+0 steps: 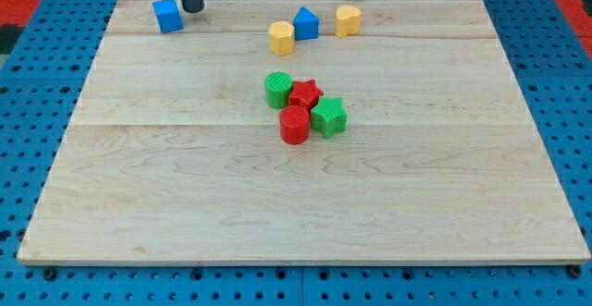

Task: Move the blue triangle away from the yellow hexagon

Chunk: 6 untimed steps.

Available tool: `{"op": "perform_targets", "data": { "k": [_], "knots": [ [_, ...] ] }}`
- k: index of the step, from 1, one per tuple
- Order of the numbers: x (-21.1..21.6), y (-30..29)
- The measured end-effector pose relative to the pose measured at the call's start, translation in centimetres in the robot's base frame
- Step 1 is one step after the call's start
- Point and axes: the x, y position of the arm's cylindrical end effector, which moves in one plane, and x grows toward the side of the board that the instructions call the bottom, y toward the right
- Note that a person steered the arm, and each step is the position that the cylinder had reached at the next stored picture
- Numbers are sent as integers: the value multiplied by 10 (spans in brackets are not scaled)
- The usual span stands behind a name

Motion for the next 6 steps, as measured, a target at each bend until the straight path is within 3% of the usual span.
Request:
{"op": "perform_targets", "data": {
  "k": [1,4,5,6],
  "knots": [
    [0,0],
    [1,124],
    [18,161],
    [70,204]
  ]
}}
